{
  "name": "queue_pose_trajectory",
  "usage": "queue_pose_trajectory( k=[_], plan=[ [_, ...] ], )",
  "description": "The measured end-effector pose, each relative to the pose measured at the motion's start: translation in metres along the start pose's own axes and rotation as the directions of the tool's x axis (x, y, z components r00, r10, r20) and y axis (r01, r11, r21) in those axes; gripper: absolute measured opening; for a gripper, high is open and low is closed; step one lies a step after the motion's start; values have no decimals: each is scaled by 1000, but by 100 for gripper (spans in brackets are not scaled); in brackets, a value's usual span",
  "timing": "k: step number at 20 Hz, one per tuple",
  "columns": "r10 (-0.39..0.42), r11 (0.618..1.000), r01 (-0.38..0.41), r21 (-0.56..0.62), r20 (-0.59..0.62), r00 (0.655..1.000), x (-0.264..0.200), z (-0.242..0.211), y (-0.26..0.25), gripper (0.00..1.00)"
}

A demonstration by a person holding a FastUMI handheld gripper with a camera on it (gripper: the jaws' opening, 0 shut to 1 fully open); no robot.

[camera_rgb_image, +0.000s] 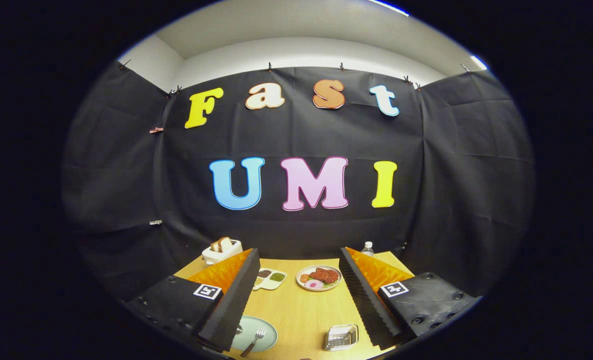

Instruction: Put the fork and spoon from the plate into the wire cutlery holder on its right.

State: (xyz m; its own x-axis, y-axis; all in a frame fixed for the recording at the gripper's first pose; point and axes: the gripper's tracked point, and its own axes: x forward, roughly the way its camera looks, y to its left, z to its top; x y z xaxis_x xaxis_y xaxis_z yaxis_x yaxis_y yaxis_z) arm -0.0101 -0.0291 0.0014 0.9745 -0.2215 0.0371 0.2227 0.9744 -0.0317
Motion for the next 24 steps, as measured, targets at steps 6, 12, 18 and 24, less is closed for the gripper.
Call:
queue_pose_trajectory(
  k=[6,12,18,24],
  plan=[
    [-34,999,34,-10,-31,999,-8,-15,4,99],
    [-21,1000,18,-18,-188,982,1,-66,26,99],
    [68,998,-55,40,-513,856,9,-170,70,100],
    [129,991,-95,91,-801,585,1,-287,104,100]
  ],
)
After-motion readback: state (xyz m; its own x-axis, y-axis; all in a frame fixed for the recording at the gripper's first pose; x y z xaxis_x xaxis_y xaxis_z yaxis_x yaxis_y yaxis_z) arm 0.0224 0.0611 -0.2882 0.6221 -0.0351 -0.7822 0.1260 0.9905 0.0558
